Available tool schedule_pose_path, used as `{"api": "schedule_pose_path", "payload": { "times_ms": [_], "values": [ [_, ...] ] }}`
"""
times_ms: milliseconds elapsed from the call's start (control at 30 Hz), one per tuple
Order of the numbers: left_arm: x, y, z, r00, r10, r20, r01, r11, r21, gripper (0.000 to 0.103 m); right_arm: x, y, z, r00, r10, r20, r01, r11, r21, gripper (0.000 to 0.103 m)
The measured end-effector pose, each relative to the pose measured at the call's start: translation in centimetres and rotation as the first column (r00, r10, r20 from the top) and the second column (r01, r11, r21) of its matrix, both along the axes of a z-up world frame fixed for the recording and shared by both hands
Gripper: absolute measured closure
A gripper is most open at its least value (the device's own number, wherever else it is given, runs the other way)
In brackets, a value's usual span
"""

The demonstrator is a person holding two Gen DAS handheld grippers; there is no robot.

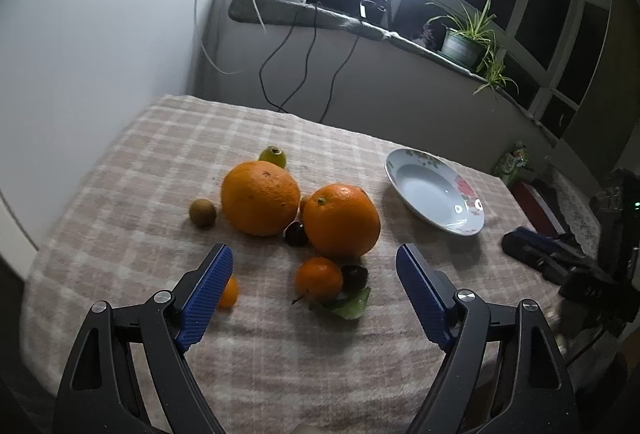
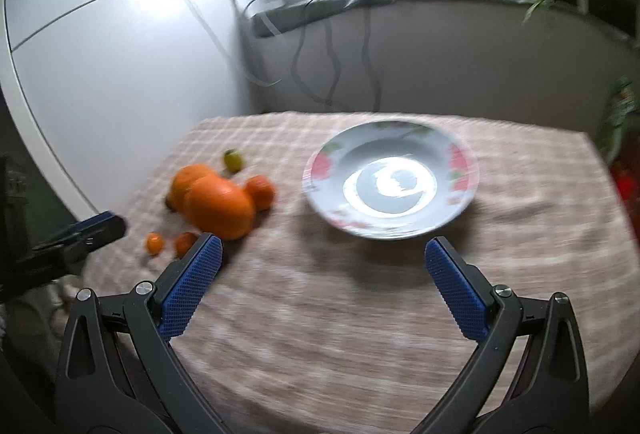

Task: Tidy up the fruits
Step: 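Reach the right tool to the large orange and close around it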

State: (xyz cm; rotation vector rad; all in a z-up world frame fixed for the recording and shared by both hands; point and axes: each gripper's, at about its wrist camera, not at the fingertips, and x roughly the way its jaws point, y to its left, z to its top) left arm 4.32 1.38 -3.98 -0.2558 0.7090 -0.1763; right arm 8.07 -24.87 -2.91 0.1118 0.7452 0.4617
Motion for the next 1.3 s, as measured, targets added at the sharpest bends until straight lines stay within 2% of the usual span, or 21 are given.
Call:
{"api": "schedule_pose_path", "payload": {
  "times_ms": [167, 267, 533, 733, 800, 1000, 1300],
  "values": [
    [1.4, 0.0, 0.1, 1.0, -0.026, 0.0, 0.026, 1.0, 0.002, 0.02, 1.4, 3.1, -2.0, 0.995, 0.082, -0.059, -0.081, 0.997, 0.019, 0.0],
    [2.2, 0.2, 0.1, 0.999, -0.05, -0.01, 0.05, 0.999, -0.022, 0.022, 2.4, 4.4, -3.0, 0.989, 0.124, -0.078, -0.122, 0.992, 0.033, 0.003],
    [5.1, -0.1, -0.4, 0.991, -0.125, -0.046, 0.121, 0.99, -0.073, 0.036, 4.3, 7.3, -3.9, 0.974, 0.211, -0.079, -0.207, 0.976, 0.063, 0.009],
    [6.6, -0.9, -1.2, 0.983, -0.165, -0.077, 0.16, 0.985, -0.066, 0.042, 5.4, 8.9, -4.6, 0.958, 0.27, -0.094, -0.263, 0.961, 0.082, 0.013],
    [6.8, -1.1, -1.4, 0.981, -0.177, -0.083, 0.172, 0.983, -0.067, 0.043, 6.0, 9.5, -4.9, 0.954, 0.282, -0.098, -0.275, 0.958, 0.081, 0.013],
    [7.4, -1.7, -1.8, 0.975, -0.199, -0.102, 0.195, 0.98, -0.052, 0.043, 7.2, 10.3, -5.3, 0.937, 0.325, -0.13, -0.314, 0.944, 0.101, 0.024],
    [8.4, -1.6, -2.3, 0.97, -0.209, -0.126, 0.202, 0.977, -0.061, 0.043, 8.4, 10.7, -6.1, 0.91, 0.379, -0.166, -0.358, 0.923, 0.143, 0.025]
  ]
}}
